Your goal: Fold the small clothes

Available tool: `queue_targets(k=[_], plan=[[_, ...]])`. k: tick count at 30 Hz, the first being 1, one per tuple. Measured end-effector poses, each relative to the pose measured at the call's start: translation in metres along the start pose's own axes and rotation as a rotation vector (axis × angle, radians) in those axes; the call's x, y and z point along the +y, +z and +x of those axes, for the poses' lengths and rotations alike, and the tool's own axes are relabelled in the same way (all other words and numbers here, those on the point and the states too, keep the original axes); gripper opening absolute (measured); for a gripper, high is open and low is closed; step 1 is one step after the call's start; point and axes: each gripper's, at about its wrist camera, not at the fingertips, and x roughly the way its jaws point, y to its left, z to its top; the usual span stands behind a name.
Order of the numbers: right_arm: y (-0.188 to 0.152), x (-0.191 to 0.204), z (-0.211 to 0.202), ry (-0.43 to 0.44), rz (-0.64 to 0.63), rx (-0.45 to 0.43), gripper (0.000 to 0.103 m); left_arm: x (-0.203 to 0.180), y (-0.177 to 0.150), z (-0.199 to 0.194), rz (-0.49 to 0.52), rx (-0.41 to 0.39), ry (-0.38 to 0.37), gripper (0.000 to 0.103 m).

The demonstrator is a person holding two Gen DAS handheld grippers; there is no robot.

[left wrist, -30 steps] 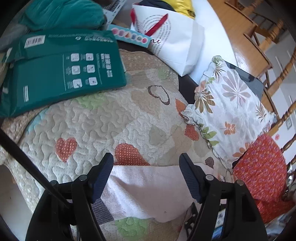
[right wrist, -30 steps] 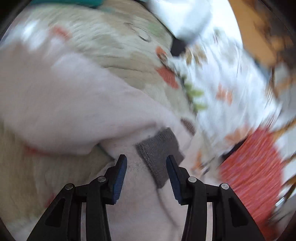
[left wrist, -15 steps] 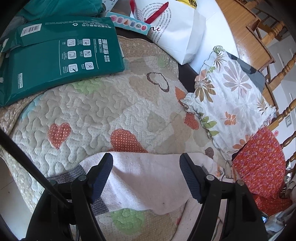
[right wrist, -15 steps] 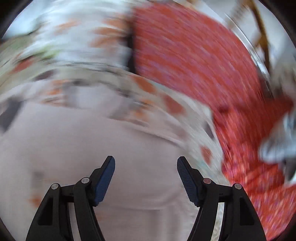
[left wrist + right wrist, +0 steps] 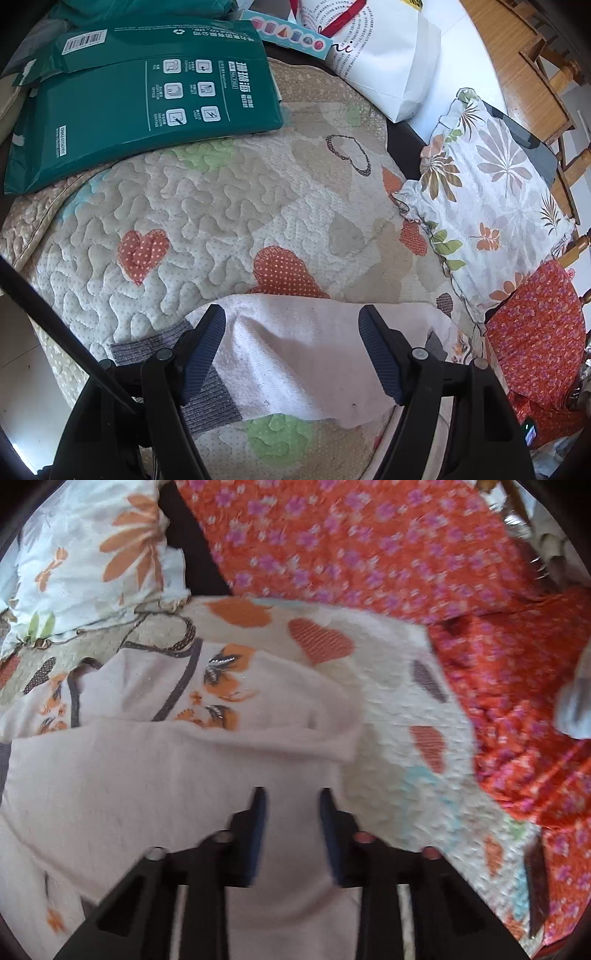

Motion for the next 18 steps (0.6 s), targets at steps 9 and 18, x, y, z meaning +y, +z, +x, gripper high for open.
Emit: queue_targets(k=[9,18], plan=[[0.068,0.021,0.021,-0.102,0.096,-0.026,0.026,0.015,0.017,-0.015,-0.029,-0.085,0.064,0.073],[-0.067,0.250,-0.172,0.524,-0.603,-0.309,0.063,0.064,0.032,-0.109,-0.140,-0.484,0.297,0.075]])
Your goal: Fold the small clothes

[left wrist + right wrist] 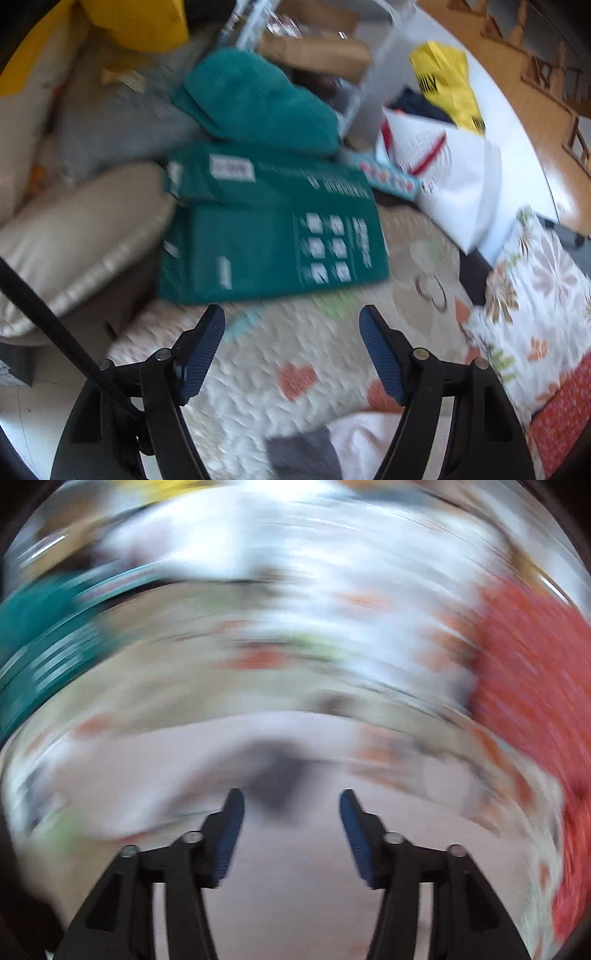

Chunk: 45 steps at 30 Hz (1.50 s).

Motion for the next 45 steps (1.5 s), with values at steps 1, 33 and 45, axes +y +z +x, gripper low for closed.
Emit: queue_targets(k=[1,33,45], plan=[[-0.001,0.046,-0.005,0.052,-0.125,-0.018,0.063,0.007,0.005,-0.006,-0.013,-0.030,0.008,0.077],[-0.003,-0.018,-0.040,0.153,0.350,-0.115,0.010,0.004,0.004,-0.042,-0.020,-0.153,-0.095,0.085],[-0.184,-0.253,-0.049,-0.354,0.741,0.186,0.016,-0.137,-0.095,-0.036,0.358,0.092,-0.274,0.085]])
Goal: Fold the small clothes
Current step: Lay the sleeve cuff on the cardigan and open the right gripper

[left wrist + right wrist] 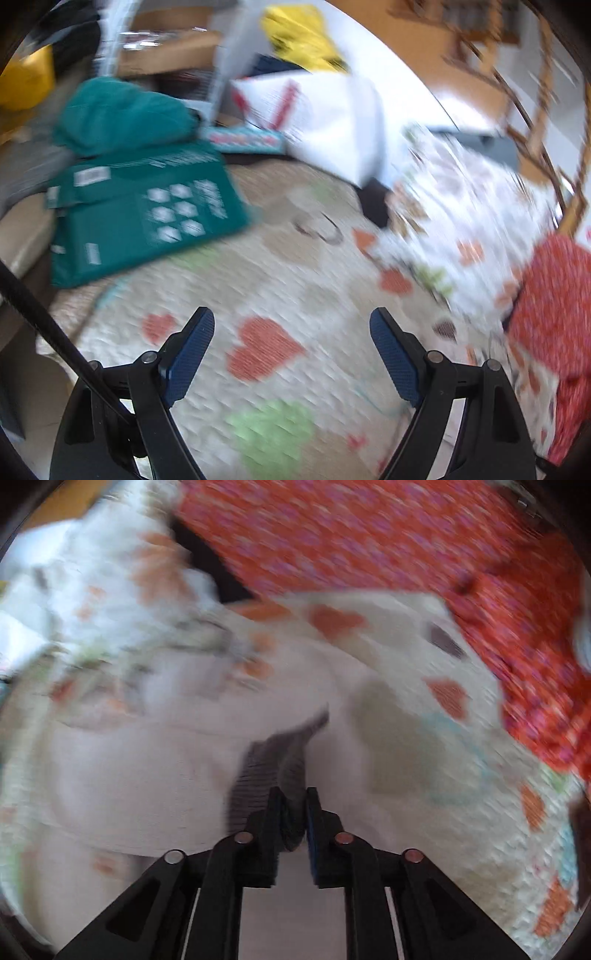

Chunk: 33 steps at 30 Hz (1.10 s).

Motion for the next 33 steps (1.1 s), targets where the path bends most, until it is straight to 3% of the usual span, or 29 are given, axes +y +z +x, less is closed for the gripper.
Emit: queue_targets(k=[3,6,10,15,24,33], plan=[[-0.016,-0.028,-0.007,0.003,0.083,-0.042,0.024,-0.036,-0.017,0.012,0.092,0.049,-0.013,0.085],[-0.008,-0.045,-0.017,0.058,0.175,-0.066,0.025,-0.065,-0.035,0.024,0.151,0.109,-0.036,0.085],[0.004,-0.044,-0.035,0.074,0.124,-0.141,0.031,-0.098,-0.059,0.037,0.202,0.200,-0.068,0.085],[0.004,-0.040,-0.026,0.119,0.118,-0.108,0.031,-0.133,-0.086,0.047,0.289,0.264,-0.115,0.085],[0.003,-0.038,-0.014,0.147,0.137,-0.064,0.038,-0.152,-0.100,0.054,0.366,0.317,-0.144,0.085],[-0.023,-0.030,-0.026,0.059,0.120,-0.083,0.038,-0.144,-0.102,0.042,0.374,0.331,-0.168,0.085]])
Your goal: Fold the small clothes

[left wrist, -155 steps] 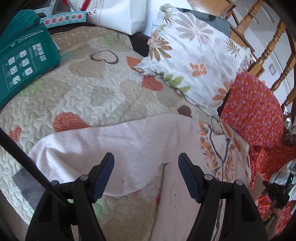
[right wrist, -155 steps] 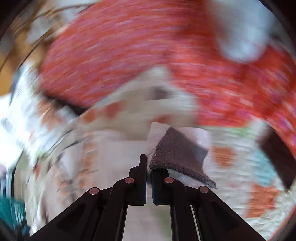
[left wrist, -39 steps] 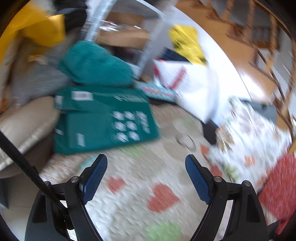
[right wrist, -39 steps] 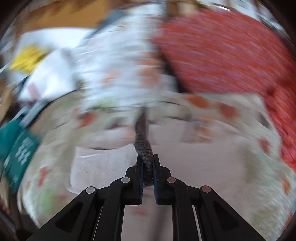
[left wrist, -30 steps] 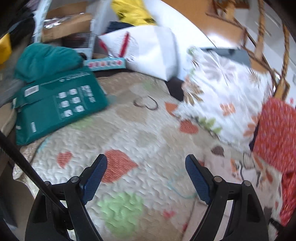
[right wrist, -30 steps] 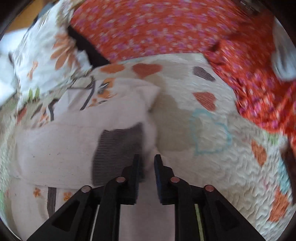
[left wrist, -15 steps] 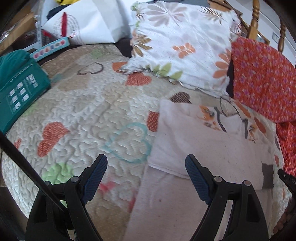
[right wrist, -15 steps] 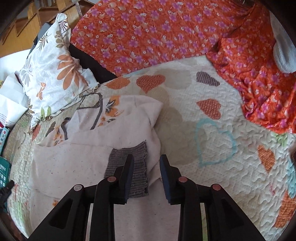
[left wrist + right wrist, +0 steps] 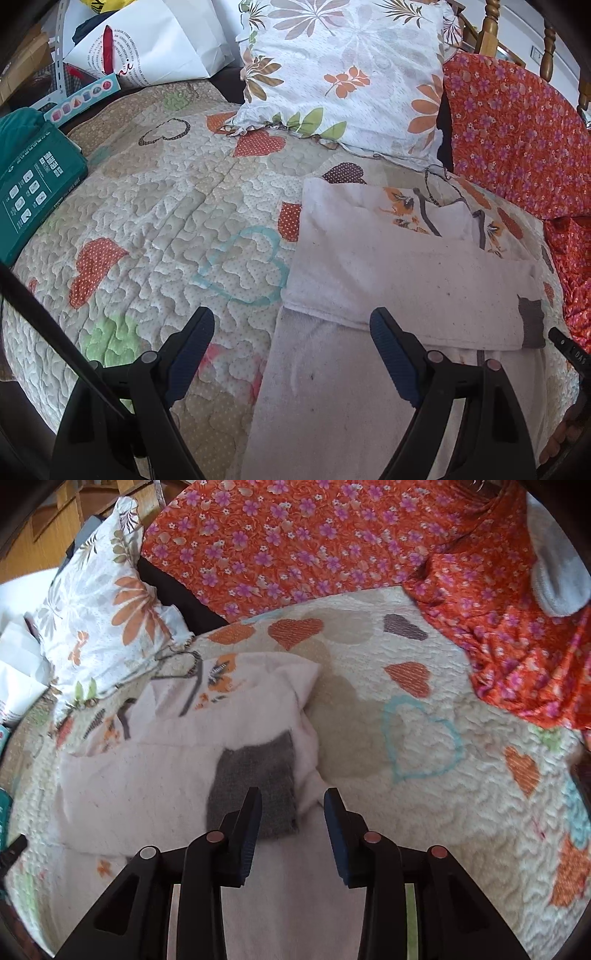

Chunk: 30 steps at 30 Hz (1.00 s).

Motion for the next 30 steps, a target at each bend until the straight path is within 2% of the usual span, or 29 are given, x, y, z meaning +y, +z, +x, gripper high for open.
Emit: queue_targets(k=[4,6,13,23,30], plan=[[-0.015,-0.004,-0.009,-0.047,-0.025,0.006,0.038,-0.002,-0.006,-0.010,0.015,-0.008,-0.021,0.085],[-0.024,-0.008,-0.016,-0.076,-0.037,0.009,0.043,-0.004,-0.010,-0.014,0.029,-0.011,-0.029,0.085],[-0.063,-0.012,-0.038,-0.140,-0.083,0.034,0.045,-0.010,-0.023,-0.014,0.059,0.022,-0.050,0.085],[-0.087,-0.016,-0.062,-0.174,-0.119,0.022,0.051,-0.009,-0.033,-0.013,0.063,0.051,-0.056,0.085],[-0.094,-0.023,-0.064,-0.183,-0.091,0.032,0.052,-0.009,-0.035,-0.013,0.062,0.056,-0.059,0.085]])
